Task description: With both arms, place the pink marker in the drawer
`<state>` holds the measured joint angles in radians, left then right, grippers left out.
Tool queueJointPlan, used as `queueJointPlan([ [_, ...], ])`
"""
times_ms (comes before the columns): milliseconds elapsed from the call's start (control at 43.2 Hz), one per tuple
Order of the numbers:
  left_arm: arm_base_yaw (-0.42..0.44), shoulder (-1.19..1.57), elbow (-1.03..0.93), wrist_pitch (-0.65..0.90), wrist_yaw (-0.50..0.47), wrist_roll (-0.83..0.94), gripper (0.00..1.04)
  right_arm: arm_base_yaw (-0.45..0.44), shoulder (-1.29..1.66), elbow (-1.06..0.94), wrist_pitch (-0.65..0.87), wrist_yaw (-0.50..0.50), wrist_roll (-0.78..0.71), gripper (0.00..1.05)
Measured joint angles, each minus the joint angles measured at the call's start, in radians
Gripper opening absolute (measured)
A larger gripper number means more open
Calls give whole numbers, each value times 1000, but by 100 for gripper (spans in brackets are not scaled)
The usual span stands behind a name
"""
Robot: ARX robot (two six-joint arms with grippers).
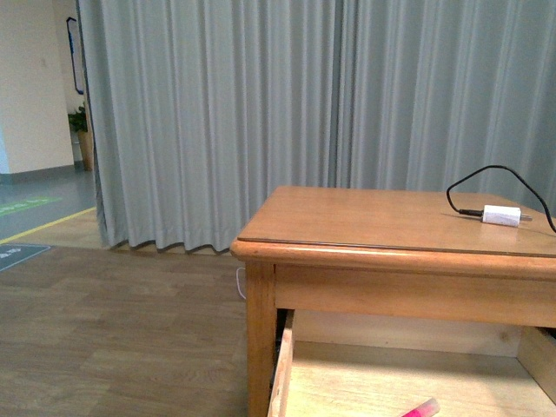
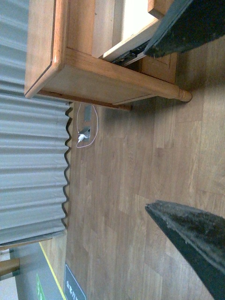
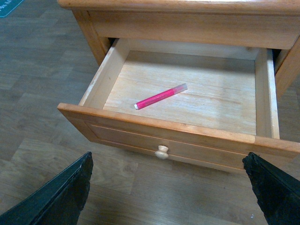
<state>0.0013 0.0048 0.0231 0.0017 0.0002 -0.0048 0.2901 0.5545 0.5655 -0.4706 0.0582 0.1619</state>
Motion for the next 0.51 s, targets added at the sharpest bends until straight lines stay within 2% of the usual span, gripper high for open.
queueJointPlan([
  [69,0,0,0,0,0,1,101,0,0,0,0,0,0,96],
  [116,0,0,0,0,0,1,99,0,0,0,0,1,0,96],
  [139,0,0,0,0,0,0,98,10,-5,-5,15,34,-5,96],
  [231,0,0,0,0,0,1,99,81,-18,-61,143,316,-41,96],
  [278,0,0,0,0,0,1,99,83,-10,-79,130,364,-60,96],
  [393,0,0,0,0,0,1,99,13,77,-131,145,225,-138,96],
  [509,0,0,0,0,0,1,99,-92,196,-183,232,101,-201,96],
])
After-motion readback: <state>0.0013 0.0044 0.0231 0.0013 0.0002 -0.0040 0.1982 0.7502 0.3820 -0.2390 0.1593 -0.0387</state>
